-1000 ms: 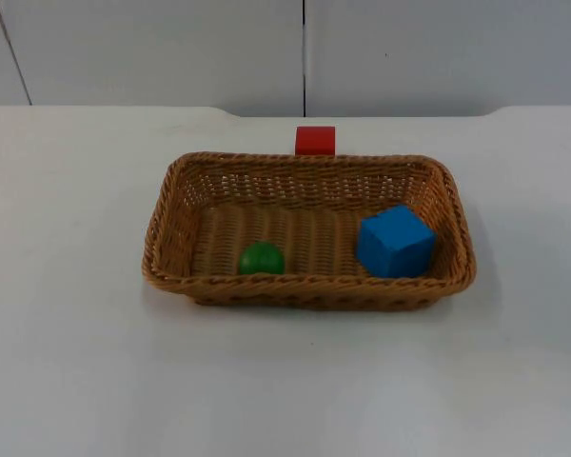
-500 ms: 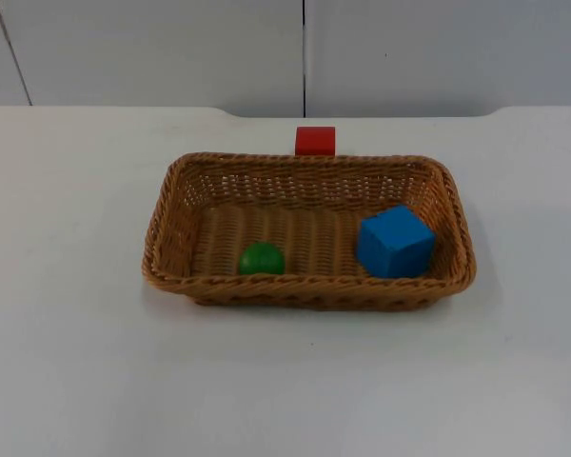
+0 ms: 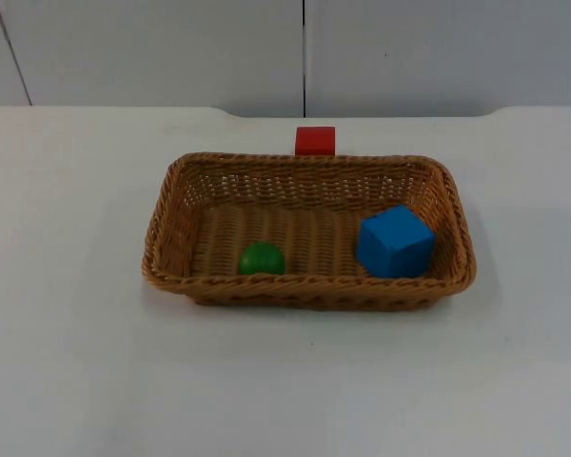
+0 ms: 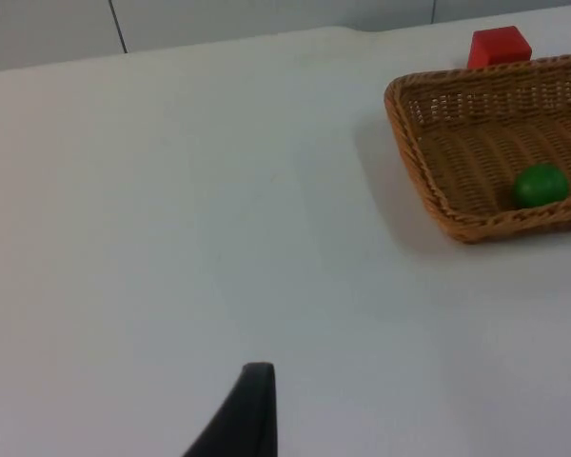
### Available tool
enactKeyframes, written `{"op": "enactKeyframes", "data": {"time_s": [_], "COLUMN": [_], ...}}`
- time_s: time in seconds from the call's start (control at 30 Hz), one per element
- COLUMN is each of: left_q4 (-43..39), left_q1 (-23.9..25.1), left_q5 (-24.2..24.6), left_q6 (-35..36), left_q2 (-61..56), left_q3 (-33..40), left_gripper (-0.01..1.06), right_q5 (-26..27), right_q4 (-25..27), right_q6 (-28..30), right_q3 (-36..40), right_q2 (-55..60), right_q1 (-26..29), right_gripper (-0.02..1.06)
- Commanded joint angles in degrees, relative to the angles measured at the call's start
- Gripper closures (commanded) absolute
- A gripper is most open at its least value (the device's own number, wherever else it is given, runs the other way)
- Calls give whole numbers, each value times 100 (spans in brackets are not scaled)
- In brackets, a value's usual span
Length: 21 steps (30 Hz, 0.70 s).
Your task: Place all geometric objects except the red cube into the basket.
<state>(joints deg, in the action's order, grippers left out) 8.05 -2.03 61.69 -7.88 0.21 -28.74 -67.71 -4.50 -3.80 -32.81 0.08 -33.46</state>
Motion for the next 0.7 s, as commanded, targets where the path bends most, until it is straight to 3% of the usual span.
{"op": "enactKeyframes", "data": {"time_s": [0.0, 0.1, 0.5, 0.57, 0.67], "left_q4": [25, 25, 1, 1, 1], "left_q1": [14, 14, 14, 14, 14], "left_q5": [0, 0, 0, 0, 0], "left_q6": [33, 33, 60, 60, 60], "left_q2": [-21, -21, -21, -21, -21], "left_q3": [22, 22, 32, 32, 32], "left_gripper": [0, 0, 0, 0, 0], "right_q5": [312, 685, 590, 590, 590], "right_q4": [-27, -8, -118, -118, -118], "right_q6": [40, 40, 149, 161, 161], "right_q3": [175, 222, 342, 342, 342], "right_q2": [-8, -8, -8, -8, -8], "right_q1": [8, 20, 20, 20, 20], "right_gripper": [17, 17, 16, 14, -1]}}
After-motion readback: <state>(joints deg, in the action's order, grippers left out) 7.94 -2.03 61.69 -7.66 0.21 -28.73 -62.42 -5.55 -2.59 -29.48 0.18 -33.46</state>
